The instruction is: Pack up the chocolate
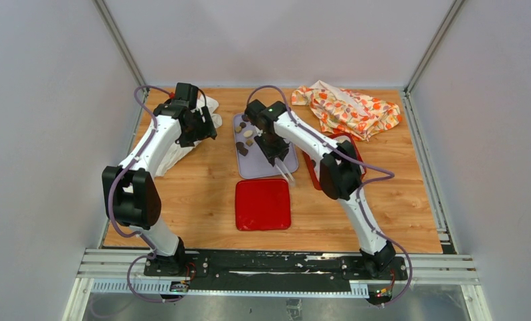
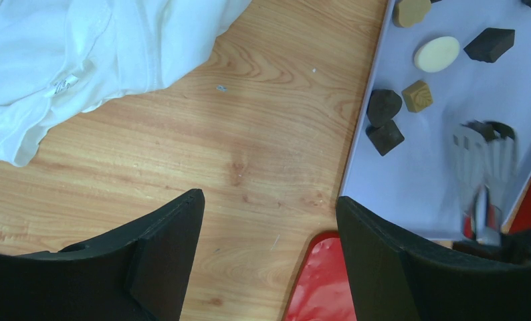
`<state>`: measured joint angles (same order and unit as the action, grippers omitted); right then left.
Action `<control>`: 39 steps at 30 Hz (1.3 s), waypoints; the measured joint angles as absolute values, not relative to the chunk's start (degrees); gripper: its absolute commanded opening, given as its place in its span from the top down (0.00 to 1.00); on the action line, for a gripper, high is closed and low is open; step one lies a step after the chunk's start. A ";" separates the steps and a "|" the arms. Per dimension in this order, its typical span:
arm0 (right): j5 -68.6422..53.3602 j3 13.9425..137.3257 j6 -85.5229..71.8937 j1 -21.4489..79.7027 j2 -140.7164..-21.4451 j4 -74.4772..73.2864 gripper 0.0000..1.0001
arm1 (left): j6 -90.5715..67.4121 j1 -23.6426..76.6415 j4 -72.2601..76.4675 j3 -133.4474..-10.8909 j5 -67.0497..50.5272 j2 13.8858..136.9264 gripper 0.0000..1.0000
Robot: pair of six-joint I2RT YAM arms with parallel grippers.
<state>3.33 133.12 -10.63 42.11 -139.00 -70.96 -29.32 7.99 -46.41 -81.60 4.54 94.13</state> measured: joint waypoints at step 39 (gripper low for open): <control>3.86 64.95 -19.90 20.45 -83.57 -64.71 0.88 | -29.47 7.97 -46.41 -82.28 2.92 95.59 0.23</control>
